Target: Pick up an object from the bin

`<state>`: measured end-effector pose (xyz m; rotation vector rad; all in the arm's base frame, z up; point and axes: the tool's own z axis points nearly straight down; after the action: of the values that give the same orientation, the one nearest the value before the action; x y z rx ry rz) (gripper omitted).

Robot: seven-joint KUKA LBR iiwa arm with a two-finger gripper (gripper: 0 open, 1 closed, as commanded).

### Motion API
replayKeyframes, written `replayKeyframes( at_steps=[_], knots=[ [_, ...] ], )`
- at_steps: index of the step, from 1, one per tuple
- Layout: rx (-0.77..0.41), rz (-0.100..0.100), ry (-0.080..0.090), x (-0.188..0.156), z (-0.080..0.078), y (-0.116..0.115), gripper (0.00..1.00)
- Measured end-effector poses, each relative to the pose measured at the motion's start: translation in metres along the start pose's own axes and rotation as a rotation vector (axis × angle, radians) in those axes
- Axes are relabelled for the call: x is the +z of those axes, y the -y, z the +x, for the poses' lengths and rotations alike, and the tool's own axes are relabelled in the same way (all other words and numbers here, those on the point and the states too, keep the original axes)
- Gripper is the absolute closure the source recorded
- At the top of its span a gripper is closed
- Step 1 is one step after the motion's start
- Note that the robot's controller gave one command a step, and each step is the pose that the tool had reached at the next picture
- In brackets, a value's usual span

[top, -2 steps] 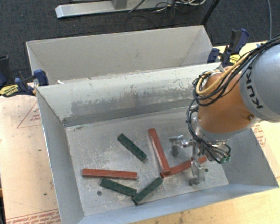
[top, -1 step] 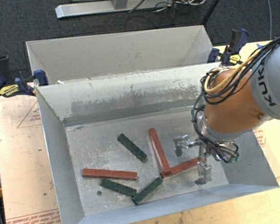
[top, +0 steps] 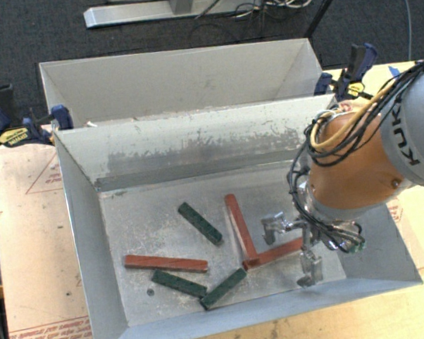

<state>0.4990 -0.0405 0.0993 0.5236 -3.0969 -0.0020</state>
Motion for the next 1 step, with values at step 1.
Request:
replayKeyframes(
  at_steps=[1],
  knots=[
    [-0.105, 0.005, 0.013, 0.0279, 0.0058, -0.0021, 0.00]
  ],
)
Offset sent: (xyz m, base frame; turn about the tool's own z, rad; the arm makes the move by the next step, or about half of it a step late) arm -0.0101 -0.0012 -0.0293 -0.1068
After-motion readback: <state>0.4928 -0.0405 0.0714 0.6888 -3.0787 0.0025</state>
